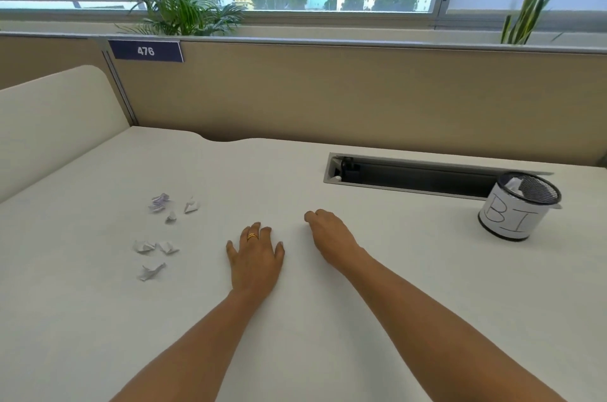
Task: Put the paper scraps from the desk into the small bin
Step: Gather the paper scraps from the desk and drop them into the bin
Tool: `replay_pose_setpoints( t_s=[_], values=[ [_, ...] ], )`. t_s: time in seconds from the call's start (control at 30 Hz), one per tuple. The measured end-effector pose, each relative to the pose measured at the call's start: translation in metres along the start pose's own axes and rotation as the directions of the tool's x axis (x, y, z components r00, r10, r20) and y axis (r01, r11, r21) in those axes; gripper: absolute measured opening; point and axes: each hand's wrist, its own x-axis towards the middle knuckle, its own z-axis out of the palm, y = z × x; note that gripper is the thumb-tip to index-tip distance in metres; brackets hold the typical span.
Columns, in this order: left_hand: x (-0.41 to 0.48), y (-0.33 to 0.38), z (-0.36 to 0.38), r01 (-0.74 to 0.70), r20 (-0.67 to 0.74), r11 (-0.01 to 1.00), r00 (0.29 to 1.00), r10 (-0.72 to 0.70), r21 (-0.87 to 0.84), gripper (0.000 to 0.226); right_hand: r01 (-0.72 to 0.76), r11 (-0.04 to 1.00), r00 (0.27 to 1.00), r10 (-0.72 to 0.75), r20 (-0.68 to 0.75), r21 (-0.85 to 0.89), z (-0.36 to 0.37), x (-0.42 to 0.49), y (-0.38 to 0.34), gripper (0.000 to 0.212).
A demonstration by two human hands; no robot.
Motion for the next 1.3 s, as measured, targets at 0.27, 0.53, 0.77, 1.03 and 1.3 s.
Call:
replay_pose_setpoints(
  t_s=[0.27, 0.53, 0.77, 1.03, 1.3],
  values=[
    [-0.017, 0.066, 0.017, -0.146, 0.098, 0.987, 0.983, 0.153, -0.068, 0.044, -0.300, 0.730, 0.907, 0.417, -0.053, 0.614, -0.047, -0.045, 0.060, 0.026],
    [-0.026, 0.102, 0.035, -0.222, 0.129, 0.974, 0.966, 0.225, -0.037, 0.048, -0.294, 0.889, 0.761, 0.440, -0.477, 0.351, -0.101, -0.079, 0.121, 0.019],
    [-0.027, 0.100, 0.036, -0.240, 0.095, 0.970, 0.965, 0.244, -0.047, 0.047, -0.432, 0.866, 0.536, 0.472, -0.700, 0.253, -0.147, -0.082, 0.176, 0.021],
    [-0.028, 0.101, 0.040, -0.257, 0.013, 0.966, 0.966, 0.257, -0.043, 0.074, -0.642, 0.759, 0.512, 0.532, -0.674, 0.110, -0.146, -0.079, 0.212, 0.024],
    [-0.025, 0.102, 0.043, -0.255, 0.014, 0.967, 0.967, 0.255, -0.003, 0.073, -0.693, 0.720, 0.565, 0.580, -0.587, 0.045, -0.135, -0.073, 0.217, 0.026]
  ],
)
